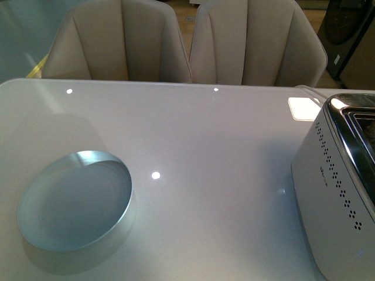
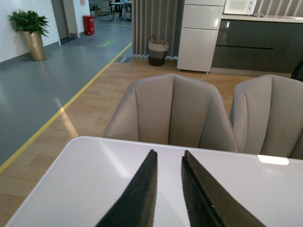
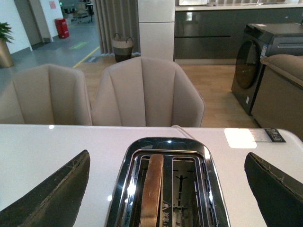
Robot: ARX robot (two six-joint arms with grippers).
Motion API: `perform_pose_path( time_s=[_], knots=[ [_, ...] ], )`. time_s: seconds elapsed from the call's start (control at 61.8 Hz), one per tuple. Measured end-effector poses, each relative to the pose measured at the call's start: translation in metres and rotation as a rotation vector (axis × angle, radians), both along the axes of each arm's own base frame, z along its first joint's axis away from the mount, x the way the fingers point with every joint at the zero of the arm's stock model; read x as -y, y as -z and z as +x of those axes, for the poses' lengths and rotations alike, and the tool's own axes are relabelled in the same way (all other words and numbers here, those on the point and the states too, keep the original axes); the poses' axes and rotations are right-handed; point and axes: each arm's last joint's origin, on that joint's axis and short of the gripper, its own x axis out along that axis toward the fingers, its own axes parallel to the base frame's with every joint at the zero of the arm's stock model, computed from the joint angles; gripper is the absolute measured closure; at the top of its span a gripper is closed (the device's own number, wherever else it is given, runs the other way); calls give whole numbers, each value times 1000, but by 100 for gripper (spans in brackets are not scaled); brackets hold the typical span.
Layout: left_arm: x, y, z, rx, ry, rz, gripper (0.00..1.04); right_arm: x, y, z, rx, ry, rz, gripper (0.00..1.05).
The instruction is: Left arm holds plate, right arm toasts bread
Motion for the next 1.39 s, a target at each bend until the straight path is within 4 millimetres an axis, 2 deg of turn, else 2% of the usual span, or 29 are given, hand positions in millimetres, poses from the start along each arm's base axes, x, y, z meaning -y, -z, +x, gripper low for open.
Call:
perform_pose_path(
  time_s=[0.065,0.097,0.437,0.939,1.392],
  knots=[
    [0,2,-9,2,2,3,100,0,0,0,0,0,0,9],
    [0,3,-16,2,0,5,102,0,0,0,0,0,0,9],
    [0,20,-49,-12,0,7,102,0,0,0,0,1,0,9],
    [0,12,-77,17,0,8,102,0,0,0,0,1,0,9],
    [0,10,-92,23,0,8,102,0,0,0,0,1,0,9]
  ],
)
